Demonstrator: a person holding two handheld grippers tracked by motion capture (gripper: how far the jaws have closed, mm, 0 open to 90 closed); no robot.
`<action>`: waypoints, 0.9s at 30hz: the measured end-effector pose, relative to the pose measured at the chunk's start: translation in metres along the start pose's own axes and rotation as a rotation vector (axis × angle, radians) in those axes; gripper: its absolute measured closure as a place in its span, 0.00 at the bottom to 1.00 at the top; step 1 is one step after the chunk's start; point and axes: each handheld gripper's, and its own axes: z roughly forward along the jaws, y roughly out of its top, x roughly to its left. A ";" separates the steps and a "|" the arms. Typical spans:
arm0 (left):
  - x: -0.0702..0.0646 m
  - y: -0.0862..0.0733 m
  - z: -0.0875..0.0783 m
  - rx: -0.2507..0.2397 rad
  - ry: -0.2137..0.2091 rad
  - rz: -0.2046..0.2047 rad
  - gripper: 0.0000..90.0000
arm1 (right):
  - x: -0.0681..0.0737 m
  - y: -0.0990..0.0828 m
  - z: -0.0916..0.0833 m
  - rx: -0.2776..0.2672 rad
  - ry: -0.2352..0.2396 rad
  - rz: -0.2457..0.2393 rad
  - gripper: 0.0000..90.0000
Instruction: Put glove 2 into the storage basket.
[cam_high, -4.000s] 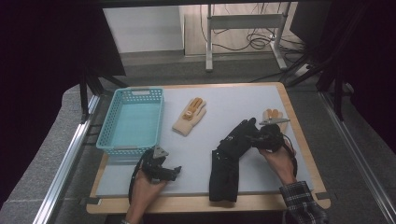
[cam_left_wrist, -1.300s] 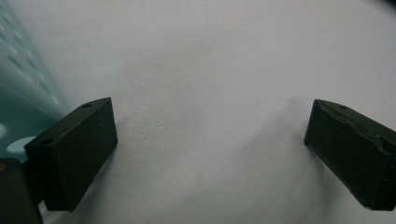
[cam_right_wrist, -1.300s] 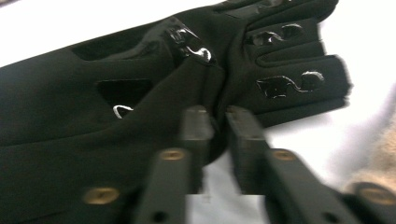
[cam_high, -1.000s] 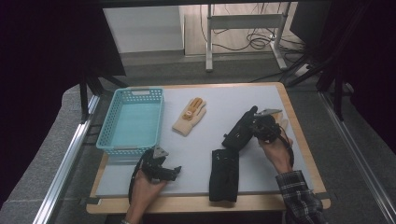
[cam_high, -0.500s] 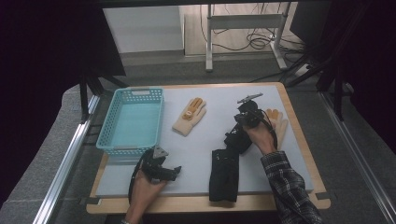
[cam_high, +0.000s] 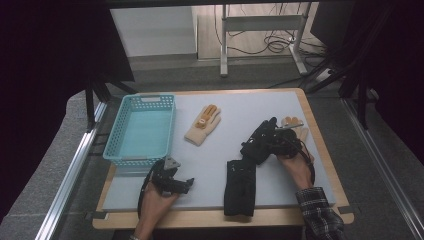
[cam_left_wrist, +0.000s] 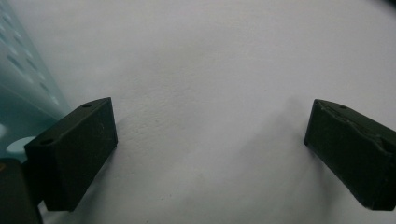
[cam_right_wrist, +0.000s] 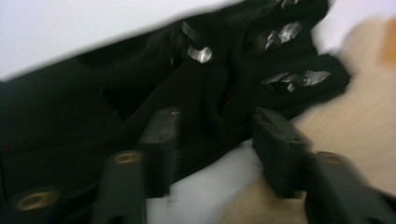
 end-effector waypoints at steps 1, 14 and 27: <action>0.000 0.000 0.000 -0.001 0.000 0.000 0.03 | 0.000 -0.003 0.001 -0.014 0.004 0.020 0.78; 0.000 0.000 0.000 0.000 -0.001 0.000 0.03 | 0.019 0.053 -0.027 -0.027 -0.053 -0.112 0.98; 0.000 0.000 0.000 0.000 0.000 0.005 0.03 | 0.076 0.115 0.048 -0.050 0.106 -0.169 0.83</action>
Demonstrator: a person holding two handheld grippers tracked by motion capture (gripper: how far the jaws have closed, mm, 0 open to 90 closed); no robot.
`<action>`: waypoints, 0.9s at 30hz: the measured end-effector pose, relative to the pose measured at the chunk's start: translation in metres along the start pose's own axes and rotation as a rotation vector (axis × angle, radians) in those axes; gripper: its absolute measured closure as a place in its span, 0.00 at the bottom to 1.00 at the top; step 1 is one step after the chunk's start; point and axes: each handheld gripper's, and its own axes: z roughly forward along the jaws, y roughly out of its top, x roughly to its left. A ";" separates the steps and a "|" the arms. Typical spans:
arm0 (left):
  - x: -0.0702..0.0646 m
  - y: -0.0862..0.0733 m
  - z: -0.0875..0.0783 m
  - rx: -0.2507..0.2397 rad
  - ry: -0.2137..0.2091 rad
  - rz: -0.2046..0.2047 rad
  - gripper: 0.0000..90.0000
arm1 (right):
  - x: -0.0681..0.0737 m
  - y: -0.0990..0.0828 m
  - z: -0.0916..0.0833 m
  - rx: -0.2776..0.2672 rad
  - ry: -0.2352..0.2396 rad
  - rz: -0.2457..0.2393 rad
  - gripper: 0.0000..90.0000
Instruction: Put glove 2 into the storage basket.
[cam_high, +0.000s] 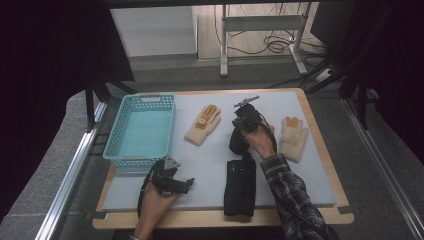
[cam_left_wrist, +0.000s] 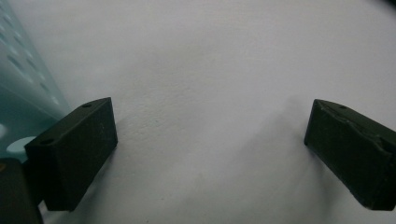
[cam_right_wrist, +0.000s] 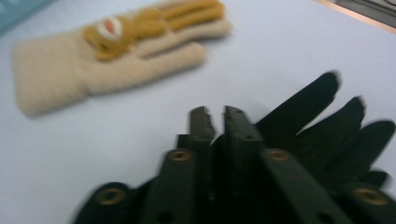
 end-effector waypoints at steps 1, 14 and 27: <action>0.000 0.000 0.000 0.000 -0.001 -0.003 0.03 | 0.000 0.002 0.001 -0.009 0.005 0.003 0.78; 0.000 0.000 0.000 -0.001 0.000 0.000 0.03 | -0.028 -0.033 0.018 -0.015 0.031 0.004 0.39; 0.000 0.000 0.000 -0.001 0.000 0.000 0.03 | -0.016 -0.036 0.020 -0.005 0.001 0.069 0.97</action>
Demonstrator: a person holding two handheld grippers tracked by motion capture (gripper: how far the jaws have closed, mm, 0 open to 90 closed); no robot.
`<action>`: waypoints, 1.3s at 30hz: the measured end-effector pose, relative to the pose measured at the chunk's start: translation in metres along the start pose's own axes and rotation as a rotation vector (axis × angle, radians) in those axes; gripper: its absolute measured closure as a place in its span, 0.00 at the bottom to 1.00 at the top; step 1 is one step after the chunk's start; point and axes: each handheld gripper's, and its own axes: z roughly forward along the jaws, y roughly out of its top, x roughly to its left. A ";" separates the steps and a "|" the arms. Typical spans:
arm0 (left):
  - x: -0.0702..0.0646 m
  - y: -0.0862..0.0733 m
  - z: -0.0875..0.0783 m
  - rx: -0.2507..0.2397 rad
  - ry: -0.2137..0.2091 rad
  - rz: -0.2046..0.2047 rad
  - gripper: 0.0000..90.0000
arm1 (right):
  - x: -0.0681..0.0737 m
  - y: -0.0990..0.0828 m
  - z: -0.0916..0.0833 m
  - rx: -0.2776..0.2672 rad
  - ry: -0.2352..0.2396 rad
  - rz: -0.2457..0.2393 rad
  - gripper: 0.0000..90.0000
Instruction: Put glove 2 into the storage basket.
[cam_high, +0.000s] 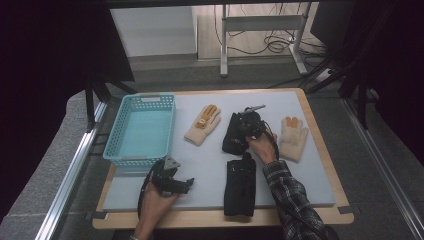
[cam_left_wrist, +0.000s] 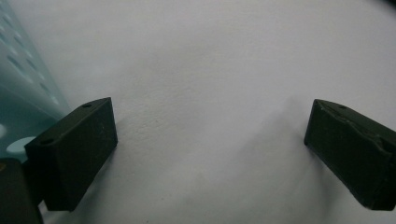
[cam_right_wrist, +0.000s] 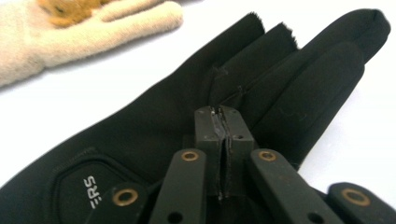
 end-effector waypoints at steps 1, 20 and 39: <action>0.000 0.000 0.000 0.000 -0.001 -0.003 0.03 | 0.000 0.001 -0.003 -0.005 0.005 -0.001 0.97; 0.000 0.000 0.000 0.001 0.000 0.001 0.03 | 0.017 0.018 -0.099 -0.152 0.125 -0.025 0.97; 0.000 0.000 0.000 0.003 -0.001 0.001 0.03 | 0.077 -0.075 -0.170 -0.140 0.339 -0.060 0.97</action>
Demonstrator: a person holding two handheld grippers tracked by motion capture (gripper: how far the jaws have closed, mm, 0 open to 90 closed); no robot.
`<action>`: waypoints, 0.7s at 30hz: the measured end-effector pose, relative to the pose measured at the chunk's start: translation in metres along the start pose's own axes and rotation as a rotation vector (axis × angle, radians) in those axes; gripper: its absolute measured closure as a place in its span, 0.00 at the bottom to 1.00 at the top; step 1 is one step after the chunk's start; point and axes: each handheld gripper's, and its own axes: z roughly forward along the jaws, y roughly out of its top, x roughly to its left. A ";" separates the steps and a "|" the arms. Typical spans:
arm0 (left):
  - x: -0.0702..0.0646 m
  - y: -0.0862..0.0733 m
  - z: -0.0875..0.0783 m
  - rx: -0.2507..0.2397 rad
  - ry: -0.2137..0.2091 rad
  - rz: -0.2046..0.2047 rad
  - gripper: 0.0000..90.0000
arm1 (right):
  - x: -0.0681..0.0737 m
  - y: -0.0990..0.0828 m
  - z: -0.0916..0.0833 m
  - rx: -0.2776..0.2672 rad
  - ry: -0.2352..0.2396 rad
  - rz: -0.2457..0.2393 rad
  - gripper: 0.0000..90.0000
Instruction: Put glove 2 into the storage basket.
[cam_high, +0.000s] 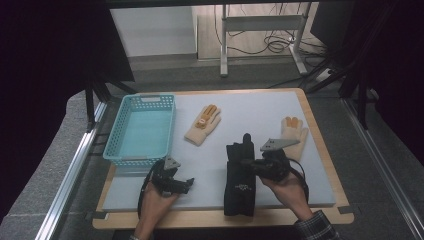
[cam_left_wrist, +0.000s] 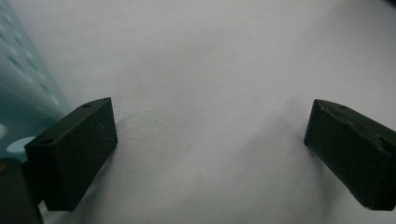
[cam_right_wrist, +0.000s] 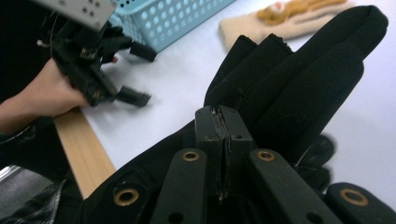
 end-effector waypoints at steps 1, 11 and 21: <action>0.000 0.000 0.000 -0.001 0.001 0.000 0.03 | 0.002 -0.005 0.002 0.002 -0.006 0.001 0.97; 0.000 0.000 0.000 -0.002 0.001 0.000 0.03 | -0.003 -0.048 0.036 0.079 -0.082 0.028 0.91; 0.000 0.000 0.000 0.000 0.001 0.000 0.03 | -0.018 -0.048 0.008 0.033 -0.124 0.025 0.63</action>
